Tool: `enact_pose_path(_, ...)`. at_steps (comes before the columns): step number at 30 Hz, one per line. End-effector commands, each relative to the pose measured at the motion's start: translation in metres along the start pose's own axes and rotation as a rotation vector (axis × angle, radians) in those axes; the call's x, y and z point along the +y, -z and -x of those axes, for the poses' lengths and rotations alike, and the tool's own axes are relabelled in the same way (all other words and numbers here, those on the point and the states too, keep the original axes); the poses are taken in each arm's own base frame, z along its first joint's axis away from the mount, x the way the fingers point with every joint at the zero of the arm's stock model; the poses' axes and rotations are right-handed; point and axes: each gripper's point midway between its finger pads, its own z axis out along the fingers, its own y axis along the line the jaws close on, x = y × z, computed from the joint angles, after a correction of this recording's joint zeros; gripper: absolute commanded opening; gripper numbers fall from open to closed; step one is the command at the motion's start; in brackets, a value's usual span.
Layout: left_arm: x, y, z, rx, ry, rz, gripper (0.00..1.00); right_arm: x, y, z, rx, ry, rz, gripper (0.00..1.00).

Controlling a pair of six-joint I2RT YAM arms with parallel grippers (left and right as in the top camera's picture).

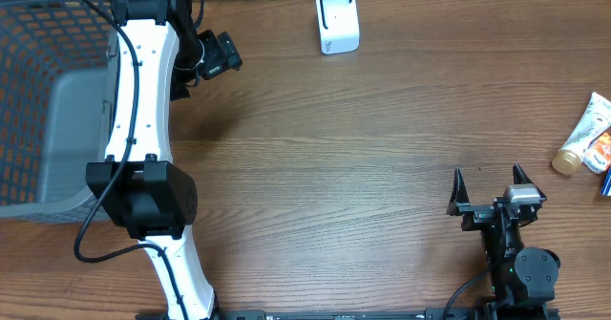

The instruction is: Scan the item barcode

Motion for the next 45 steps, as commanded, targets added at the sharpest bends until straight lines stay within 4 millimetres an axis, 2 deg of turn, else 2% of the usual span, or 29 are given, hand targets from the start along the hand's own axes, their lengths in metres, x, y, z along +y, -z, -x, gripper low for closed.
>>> enact_pose_path(1,0.000,0.005,0.003,-0.018,0.014,-0.002,1.00,-0.002,0.000,-0.002,-0.005,0.007,-0.007,1.00)
enact_pose_path(25,0.001,0.008,0.002,-0.022,-0.013,0.000,1.00,-0.002,0.000,-0.001,-0.005,0.008,-0.007,1.00)
enact_pose_path(28,-0.001,0.025,0.002,-0.061,-0.026,-0.023,1.00,-0.002,0.000,-0.002,-0.005,0.007,-0.007,1.00)
enact_pose_path(34,-0.005,0.082,-0.007,-0.225,-0.073,-0.022,1.00,-0.002,0.000,-0.001,-0.005,0.008,-0.007,1.00)
enact_pose_path(39,-0.025,0.130,-0.026,-0.397,-0.261,-0.058,1.00,-0.002,0.000,-0.001,-0.005,0.008,-0.007,1.00)
enact_pose_path(42,-0.026,0.140,-0.040,-0.467,-0.327,-0.087,1.00,-0.002,0.000,-0.001,-0.005,0.008,-0.007,1.00)
enact_pose_path(45,-0.017,0.133,-0.055,-0.498,-0.327,-0.128,1.00,-0.002,0.000,-0.001,-0.005,0.008,-0.007,1.00)
